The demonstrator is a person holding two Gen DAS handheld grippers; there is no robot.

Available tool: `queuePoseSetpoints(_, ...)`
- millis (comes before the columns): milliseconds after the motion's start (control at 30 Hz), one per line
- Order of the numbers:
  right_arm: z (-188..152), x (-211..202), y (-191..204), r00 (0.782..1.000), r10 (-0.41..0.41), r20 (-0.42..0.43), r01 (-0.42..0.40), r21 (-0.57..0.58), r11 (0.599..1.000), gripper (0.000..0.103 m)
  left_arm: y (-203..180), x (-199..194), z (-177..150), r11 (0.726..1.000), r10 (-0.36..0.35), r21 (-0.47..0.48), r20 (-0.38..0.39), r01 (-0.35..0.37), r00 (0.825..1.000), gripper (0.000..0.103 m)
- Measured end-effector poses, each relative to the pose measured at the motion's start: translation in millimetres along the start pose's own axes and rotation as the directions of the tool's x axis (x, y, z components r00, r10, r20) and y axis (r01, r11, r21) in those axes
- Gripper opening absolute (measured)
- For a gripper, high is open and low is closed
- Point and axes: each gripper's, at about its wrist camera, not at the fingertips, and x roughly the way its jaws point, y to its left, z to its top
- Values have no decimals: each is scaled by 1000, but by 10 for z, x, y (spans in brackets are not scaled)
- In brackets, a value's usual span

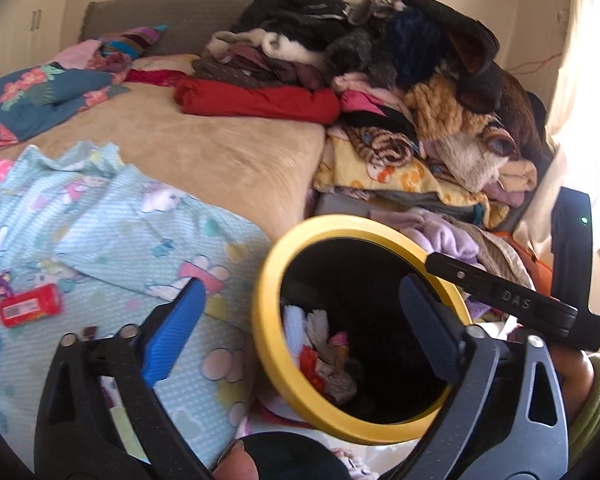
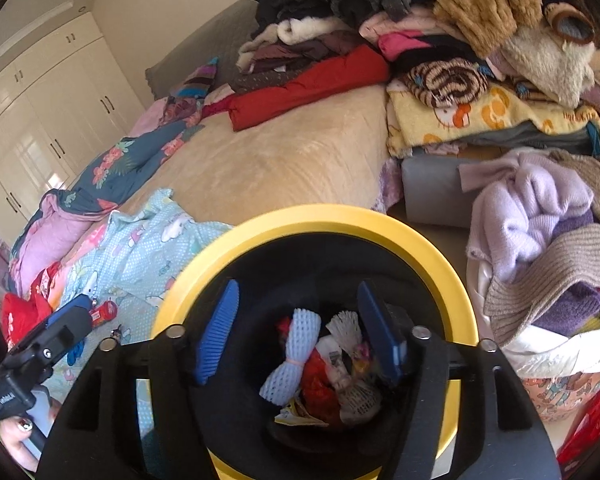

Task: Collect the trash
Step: 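Move both open tools away from the bin toward the bed, then move the left tool to the purple wrapper while the right tool approaches the brown chocolate bar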

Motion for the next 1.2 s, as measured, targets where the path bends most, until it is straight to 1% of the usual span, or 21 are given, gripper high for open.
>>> queuePoseSetpoints(100,7,-55,116,1000,4,24,-4,-20,1000,66,53,-118,19,1000,31,-5,28,-30,999,92)
queuePoseSetpoints(200,7,-115,250,999,17,47,-16,-38,999,71,106,-228,34,998,59,-9,56,-59,997,92)
queuePoseSetpoints(267,7,-137,345,998,30,53,-28,-51,998,72,157,-297,46,997,77,-16,74,-76,994,92)
queuePoseSetpoints(433,-6,-170,604,996,56,65,-50,-93,994,77,296,-434,73,993,114,-40,106,-110,988,92)
queuePoseSetpoints(767,-69,-147,1092,993,105,46,-95,-177,980,79,628,-640,78,978,189,-114,137,-174,972,92)
queuePoseSetpoints(1200,-201,-57,1635,988,155,7,-148,-272,951,80,1065,-881,66,950,265,-213,171,-227,949,92)
